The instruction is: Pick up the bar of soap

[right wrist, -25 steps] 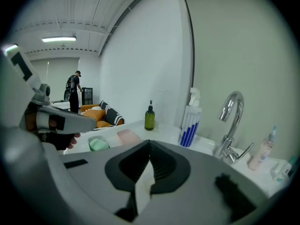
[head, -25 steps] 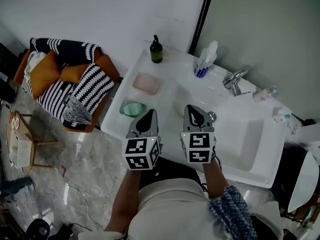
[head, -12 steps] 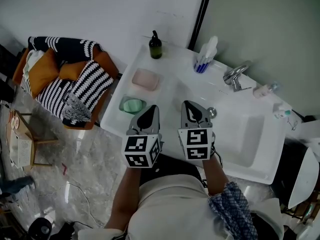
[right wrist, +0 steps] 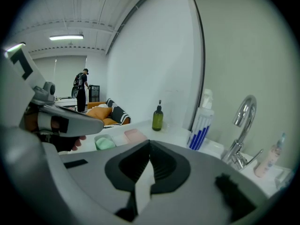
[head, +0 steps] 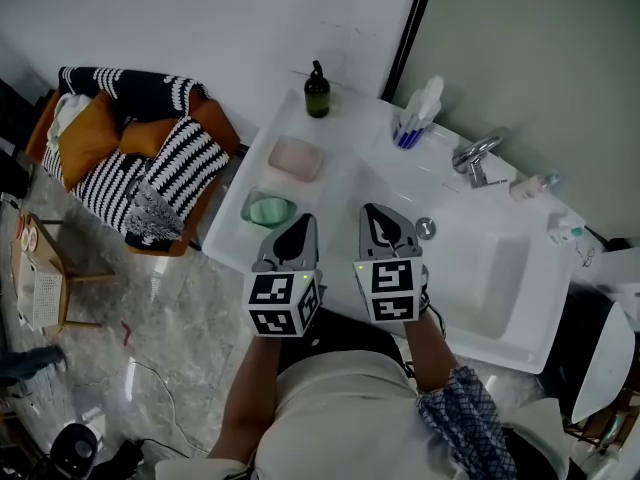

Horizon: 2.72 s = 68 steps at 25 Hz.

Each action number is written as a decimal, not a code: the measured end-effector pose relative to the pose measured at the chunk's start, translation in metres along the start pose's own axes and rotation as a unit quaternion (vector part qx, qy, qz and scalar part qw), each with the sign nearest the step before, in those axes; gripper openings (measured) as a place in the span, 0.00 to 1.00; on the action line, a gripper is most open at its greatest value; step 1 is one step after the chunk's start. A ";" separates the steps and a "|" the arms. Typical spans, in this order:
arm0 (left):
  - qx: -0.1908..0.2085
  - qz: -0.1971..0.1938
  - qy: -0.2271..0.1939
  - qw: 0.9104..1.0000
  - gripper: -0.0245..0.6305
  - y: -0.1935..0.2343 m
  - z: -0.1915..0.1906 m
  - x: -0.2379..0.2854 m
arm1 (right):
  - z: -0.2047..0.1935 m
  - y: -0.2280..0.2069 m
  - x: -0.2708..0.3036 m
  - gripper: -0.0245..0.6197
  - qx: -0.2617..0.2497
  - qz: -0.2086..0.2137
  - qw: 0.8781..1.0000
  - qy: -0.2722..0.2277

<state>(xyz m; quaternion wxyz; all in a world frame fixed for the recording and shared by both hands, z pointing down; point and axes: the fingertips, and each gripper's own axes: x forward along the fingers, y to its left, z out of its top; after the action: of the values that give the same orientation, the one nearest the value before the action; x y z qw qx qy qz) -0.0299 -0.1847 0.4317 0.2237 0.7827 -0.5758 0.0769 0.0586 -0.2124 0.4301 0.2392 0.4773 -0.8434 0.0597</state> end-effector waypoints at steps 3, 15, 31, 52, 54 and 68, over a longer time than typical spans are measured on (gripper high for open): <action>-0.009 0.013 -0.002 1.000 0.05 0.008 -0.001 -0.006 | 0.004 0.014 0.006 0.06 -0.015 0.027 1.000 0.000; -0.046 0.117 -0.020 0.992 0.05 0.071 -0.009 -0.051 | 0.025 0.090 0.039 0.06 -0.052 0.162 0.985 -0.003; -0.076 0.184 -0.034 0.979 0.05 0.115 -0.015 -0.087 | 0.019 0.160 0.071 0.06 -0.167 0.297 0.939 0.040; -0.088 0.205 -0.012 0.975 0.05 0.143 -0.030 -0.096 | -0.012 0.189 0.112 0.33 -0.359 0.405 0.835 0.100; -0.090 0.209 -0.014 0.974 0.05 0.147 -0.029 -0.099 | -0.019 0.192 0.116 0.35 -0.391 0.416 0.813 0.115; -0.105 0.242 -0.016 0.964 0.05 0.167 -0.035 -0.117 | -0.057 0.202 0.136 0.39 -0.498 0.418 0.744 0.154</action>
<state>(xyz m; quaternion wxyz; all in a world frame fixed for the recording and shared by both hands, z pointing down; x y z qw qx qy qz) -0.2191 -0.1080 0.4620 0.2702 0.5932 -0.7564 0.0555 -0.1485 -0.1907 0.5687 0.5207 -0.1255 -0.8200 -0.2019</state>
